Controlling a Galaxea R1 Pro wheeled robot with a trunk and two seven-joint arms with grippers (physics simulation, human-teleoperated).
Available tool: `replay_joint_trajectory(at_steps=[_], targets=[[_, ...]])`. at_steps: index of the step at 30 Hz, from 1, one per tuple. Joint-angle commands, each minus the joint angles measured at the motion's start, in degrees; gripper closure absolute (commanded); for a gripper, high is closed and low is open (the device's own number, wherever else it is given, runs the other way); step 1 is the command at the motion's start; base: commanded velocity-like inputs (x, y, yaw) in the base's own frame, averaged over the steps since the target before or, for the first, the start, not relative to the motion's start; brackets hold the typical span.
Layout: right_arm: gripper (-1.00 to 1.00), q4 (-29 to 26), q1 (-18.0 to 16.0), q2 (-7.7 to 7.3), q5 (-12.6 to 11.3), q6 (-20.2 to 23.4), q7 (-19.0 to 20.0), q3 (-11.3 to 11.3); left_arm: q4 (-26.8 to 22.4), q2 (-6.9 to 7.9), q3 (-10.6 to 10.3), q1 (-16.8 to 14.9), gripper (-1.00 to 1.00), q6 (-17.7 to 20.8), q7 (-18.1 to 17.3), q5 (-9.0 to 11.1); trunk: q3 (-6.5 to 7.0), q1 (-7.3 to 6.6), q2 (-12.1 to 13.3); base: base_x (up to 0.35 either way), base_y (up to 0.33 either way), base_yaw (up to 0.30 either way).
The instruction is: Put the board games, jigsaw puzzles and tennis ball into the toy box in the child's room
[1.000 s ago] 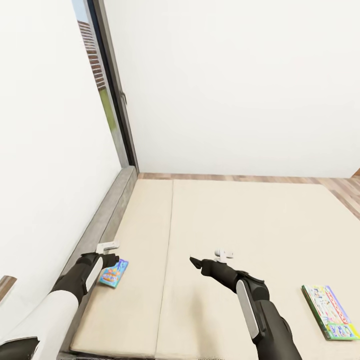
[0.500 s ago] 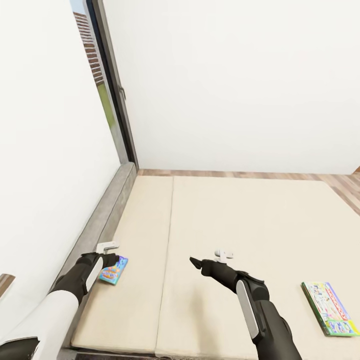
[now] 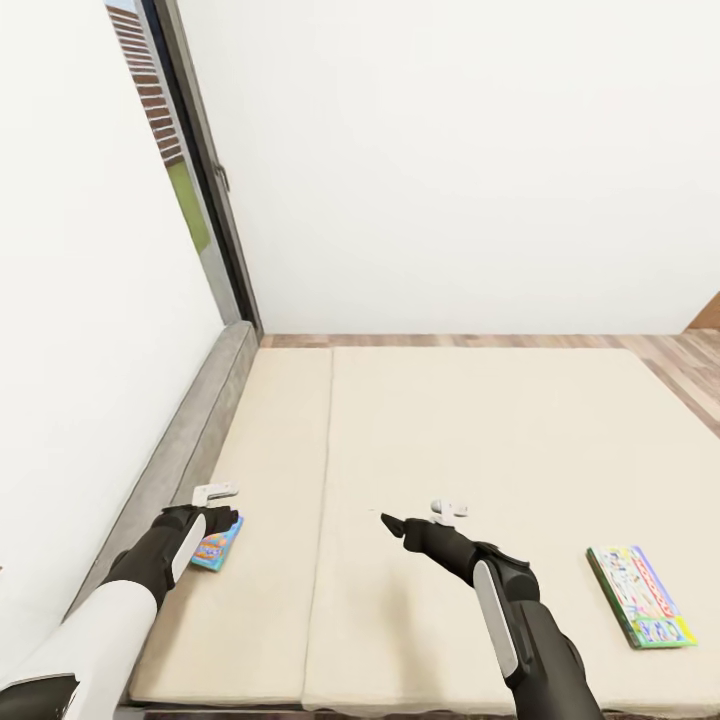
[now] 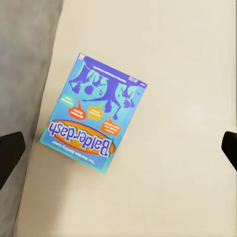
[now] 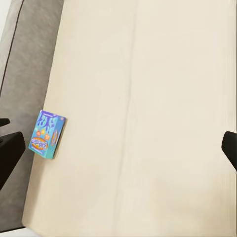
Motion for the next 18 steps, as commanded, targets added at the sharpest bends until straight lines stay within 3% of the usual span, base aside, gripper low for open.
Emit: replay_joint_trajectory(at_steps=[1, 18], targets=[[-1.0, -0.08, -0.04, 0.06, -0.4, 0.45, 0.12, -0.19, -0.1, 0.0, 0.02, -0.01, -1.0, 0.3, 0.25, 0.36, -0.08, 0.01, -0.04, 0.0, 0.0, -0.059], [-1.0, -0.55, -0.03, 0.06, -0.39, 0.28, 0.22, -0.08, -0.1, 0.0, 0.02, -0.01, -1.0, 0.3, 0.25, 0.36, -0.13, 0.01, -0.04, 0.0, 0.0, -0.006]])
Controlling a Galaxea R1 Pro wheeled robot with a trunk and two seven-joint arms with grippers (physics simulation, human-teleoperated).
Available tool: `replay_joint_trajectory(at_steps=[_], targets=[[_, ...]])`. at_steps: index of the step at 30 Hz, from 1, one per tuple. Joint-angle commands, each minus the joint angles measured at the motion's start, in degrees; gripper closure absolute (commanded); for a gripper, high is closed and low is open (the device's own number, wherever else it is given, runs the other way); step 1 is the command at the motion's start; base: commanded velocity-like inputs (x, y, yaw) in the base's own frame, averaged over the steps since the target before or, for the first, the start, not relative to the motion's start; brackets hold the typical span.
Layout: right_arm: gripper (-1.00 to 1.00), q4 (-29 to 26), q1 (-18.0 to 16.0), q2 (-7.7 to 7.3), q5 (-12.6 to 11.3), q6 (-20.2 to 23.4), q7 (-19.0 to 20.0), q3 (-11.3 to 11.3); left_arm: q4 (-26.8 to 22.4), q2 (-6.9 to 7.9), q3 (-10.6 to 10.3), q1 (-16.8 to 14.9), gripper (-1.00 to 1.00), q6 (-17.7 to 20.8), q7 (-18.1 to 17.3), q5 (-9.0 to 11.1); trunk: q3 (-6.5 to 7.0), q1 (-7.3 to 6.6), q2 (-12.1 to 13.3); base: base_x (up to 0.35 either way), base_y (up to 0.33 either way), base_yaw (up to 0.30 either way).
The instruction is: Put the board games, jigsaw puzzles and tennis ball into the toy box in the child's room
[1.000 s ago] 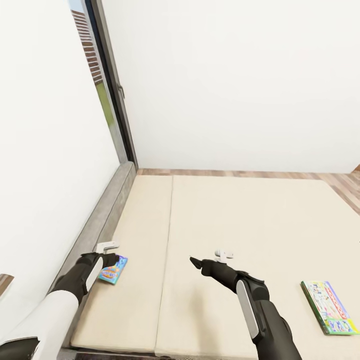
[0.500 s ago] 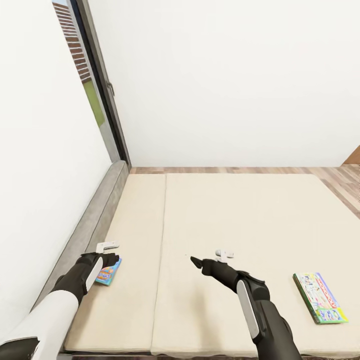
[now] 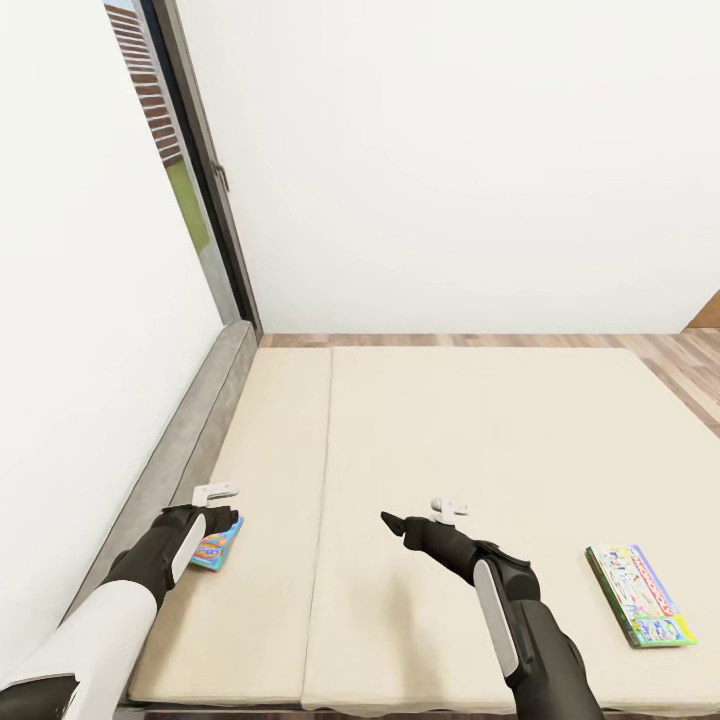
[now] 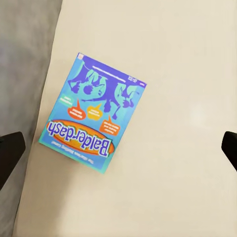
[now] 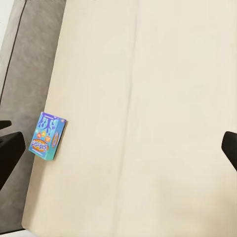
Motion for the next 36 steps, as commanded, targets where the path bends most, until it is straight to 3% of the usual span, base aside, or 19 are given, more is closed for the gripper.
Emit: replay_joint_trajectory(at_steps=[1, 12, 36], targets=[[-1.0, -0.05, -0.04, 0.06, -0.42, 0.47, 0.09, -0.17, -0.1, 0.0, 0.02, -0.02, -1.0, 0.3, 0.22, 0.36, -0.05, 0.01, -0.04, 0.0, 0.0, 0.0], [-1.0, 0.02, -0.04, 0.06, -0.42, 0.52, 0.12, 0.02, -0.11, 0.07, 0.02, -0.02, -1.0, 0.02, -0.26, 0.36, -0.21, 0.01, -0.04, 0.0, 0.0, -0.023], [-1.0, 0.27, -0.04, 0.06, -0.46, 0.5, 0.1, -0.19, -0.11, 0.1, 0.02, -0.02, -1.0, 0.01, -0.27, 0.36, -2.0, 0.01, -0.04, 0.0, 0.0, -0.135]])
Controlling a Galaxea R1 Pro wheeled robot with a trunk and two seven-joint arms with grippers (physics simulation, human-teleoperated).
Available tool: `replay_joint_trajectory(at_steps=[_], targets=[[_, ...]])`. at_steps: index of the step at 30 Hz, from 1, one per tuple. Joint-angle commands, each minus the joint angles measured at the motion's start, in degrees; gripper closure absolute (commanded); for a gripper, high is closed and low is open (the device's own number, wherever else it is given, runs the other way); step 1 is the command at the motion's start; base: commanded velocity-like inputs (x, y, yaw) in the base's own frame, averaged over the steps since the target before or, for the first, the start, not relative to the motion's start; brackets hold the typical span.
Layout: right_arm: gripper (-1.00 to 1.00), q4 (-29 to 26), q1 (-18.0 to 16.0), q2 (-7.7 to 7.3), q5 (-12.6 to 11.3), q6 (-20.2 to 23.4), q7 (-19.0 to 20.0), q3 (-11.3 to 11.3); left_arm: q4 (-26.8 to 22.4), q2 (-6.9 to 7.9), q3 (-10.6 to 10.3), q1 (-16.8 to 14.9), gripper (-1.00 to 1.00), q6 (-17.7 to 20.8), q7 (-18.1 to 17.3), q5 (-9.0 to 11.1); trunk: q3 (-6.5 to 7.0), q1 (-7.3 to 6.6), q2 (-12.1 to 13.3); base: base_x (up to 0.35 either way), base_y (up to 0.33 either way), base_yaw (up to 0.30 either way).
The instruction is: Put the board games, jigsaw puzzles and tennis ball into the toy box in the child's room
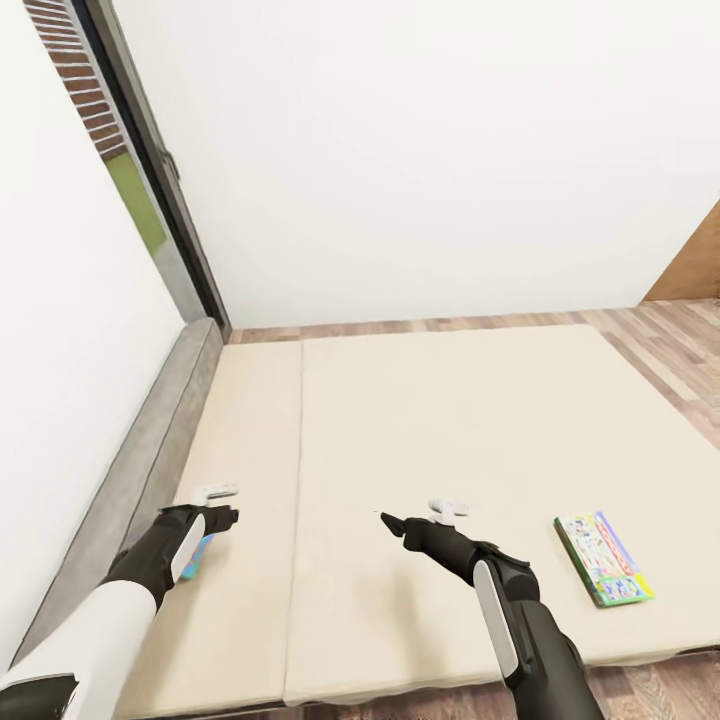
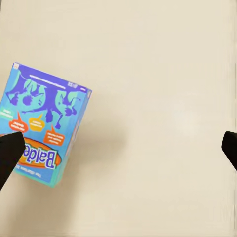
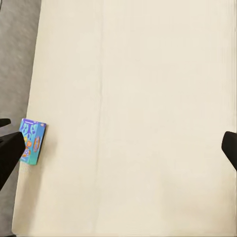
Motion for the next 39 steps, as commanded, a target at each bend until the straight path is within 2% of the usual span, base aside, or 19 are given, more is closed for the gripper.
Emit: replay_joint_trajectory(at_steps=[1, 16, 39], targets=[[-1.0, -0.03, -0.04, 0.07, -0.4, 0.46, 0.08, -0.19, -0.1, 0.01, 0.02, -0.01, -1.0, 0.33, 0.25, 0.36, -0.13, 0.01, -0.04, 0.0, 0.04, -0.141], [-1.0, 0.08, -0.04, 0.07, -0.33, 0.35, -0.27, 0.27, -0.1, 0.06, 0.08, -0.01, -1.0, 0.47, 0.25, 0.4, -0.52, 0.01, -0.04, 0.0, 0.045, -0.044], [-1.0, 0.08, -0.04, 0.07, -0.37, 0.28, -0.23, 0.29, -0.1, 0.08, 0.1, -0.01, -1.0, 0.44, 0.25, 0.44, -0.53, 0.01, -0.04, 0.0, 0.028, 0.099]])
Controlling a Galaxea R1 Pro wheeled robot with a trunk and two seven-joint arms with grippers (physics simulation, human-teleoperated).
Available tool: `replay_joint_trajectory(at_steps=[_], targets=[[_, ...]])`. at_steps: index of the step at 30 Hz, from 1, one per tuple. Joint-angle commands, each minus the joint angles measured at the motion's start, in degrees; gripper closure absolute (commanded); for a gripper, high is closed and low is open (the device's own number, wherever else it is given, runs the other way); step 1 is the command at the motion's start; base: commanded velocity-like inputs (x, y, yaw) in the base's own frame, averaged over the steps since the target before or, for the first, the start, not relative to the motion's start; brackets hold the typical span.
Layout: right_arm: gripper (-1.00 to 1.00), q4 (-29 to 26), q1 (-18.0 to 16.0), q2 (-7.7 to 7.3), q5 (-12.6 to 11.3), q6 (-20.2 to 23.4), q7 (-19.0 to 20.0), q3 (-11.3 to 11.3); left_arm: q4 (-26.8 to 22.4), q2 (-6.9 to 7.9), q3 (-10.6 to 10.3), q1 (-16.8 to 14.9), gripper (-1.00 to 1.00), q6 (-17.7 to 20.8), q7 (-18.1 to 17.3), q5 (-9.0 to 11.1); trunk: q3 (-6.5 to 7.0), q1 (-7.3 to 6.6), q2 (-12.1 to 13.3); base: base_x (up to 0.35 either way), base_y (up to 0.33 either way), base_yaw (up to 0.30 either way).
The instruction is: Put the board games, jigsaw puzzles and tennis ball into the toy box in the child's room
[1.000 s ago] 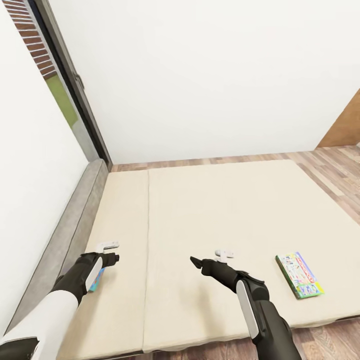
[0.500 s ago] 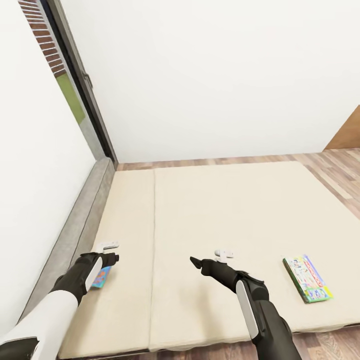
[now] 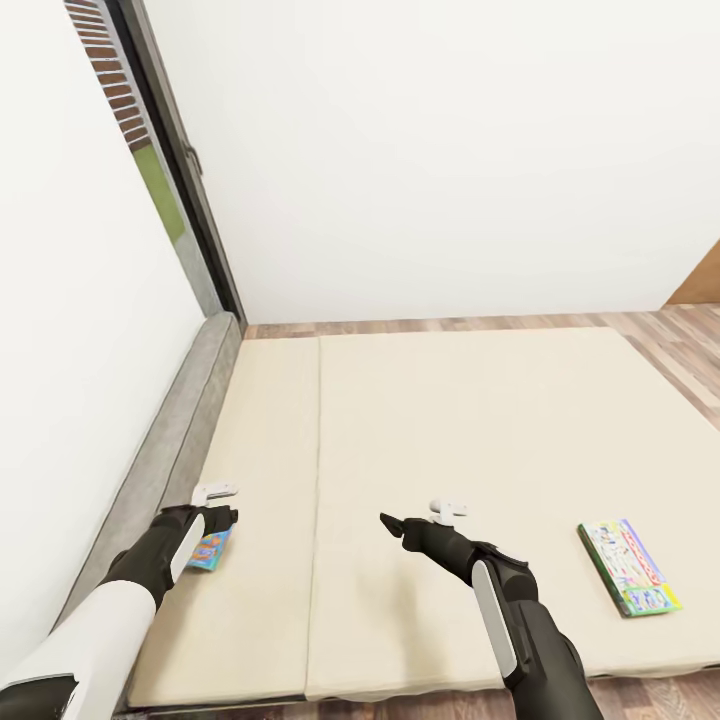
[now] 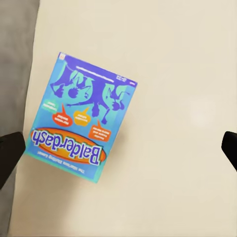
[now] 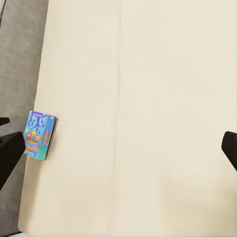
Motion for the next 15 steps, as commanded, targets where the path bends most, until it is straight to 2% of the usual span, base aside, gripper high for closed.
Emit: replay_joint_trajectory(at_steps=[1, 7, 15], targets=[[-1.0, -0.05, -0.03, 0.06, -0.42, 0.47, 0.1, -0.18, -0.08, 0.01, 0.02, -0.02, -1.0, 0.29, 0.26, 0.36, -0.05, 0.01, -0.04, 0.0, 0.0, 0.054], [-1.0, -0.05, -0.03, 0.06, -0.42, 0.44, 0.1, -0.18, -0.08, 0.07, 0.02, -0.02, -1.0, 0.29, 0.26, 0.36, -0.05, 0.01, -0.04, 0.01, 0.012, 0.022], [-1.0, -0.05, -0.03, 0.06, -0.42, 0.45, 0.12, -0.18, -0.08, 0.02, -0.05, -0.02, -1.0, 0.28, 0.26, 0.36, -0.05, 0.01, -0.04, 0.105, 0.097, 0.003]])
